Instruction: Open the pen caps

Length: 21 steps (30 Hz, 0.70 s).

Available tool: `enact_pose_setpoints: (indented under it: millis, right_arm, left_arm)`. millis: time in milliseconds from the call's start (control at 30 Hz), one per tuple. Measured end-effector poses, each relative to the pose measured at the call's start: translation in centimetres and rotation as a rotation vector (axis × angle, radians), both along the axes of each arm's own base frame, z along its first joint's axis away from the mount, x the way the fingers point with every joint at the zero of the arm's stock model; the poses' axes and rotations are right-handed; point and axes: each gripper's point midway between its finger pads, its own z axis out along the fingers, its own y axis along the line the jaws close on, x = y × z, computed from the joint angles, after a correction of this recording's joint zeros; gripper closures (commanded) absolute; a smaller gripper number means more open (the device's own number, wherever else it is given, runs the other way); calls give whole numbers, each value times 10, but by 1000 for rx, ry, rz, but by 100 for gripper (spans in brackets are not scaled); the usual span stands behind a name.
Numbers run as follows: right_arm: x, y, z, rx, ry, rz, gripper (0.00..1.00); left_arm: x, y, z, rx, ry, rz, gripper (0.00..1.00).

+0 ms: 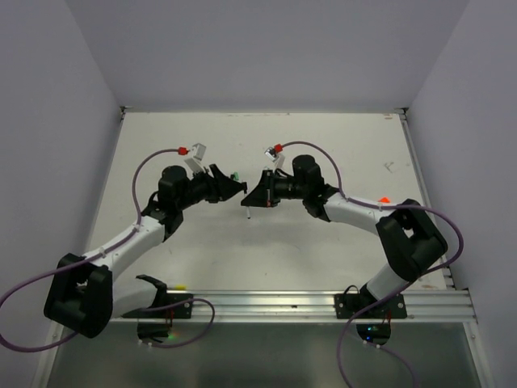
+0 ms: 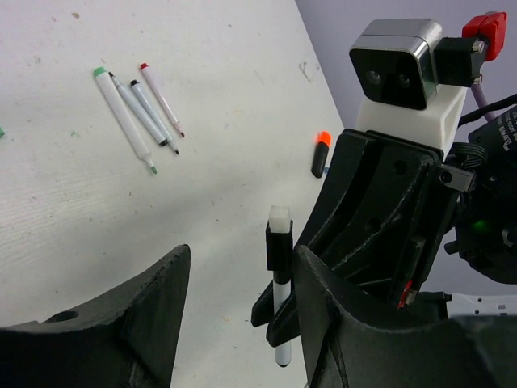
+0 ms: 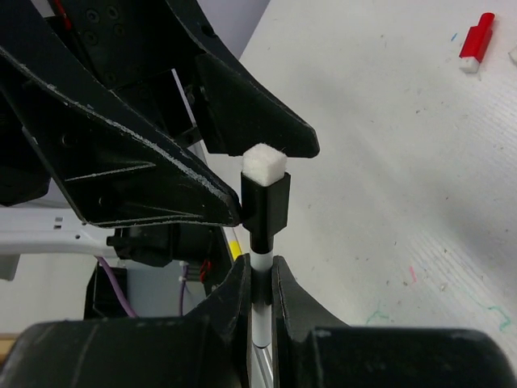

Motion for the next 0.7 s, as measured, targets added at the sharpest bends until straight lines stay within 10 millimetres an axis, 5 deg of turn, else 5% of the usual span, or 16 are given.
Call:
enact_pose_setpoints:
  millis: [367,500,533,700]
  right_arm:
    - [-5,5,7,26,-9,29,100]
    - [-4,7,5,24,-3,27,100]
    - [-4,7,4,22,3,25,100]
    - [4,7,-5,-17,-2,-20,100]
  left_arm:
    - [1,-9,6,-52,-6,-42,52]
    - [0,-13,7,-76,6,-60,78]
    - [-1,-15,7,-83,8,-66,100]
    - [6,-17,4,-91,71,-39,100]
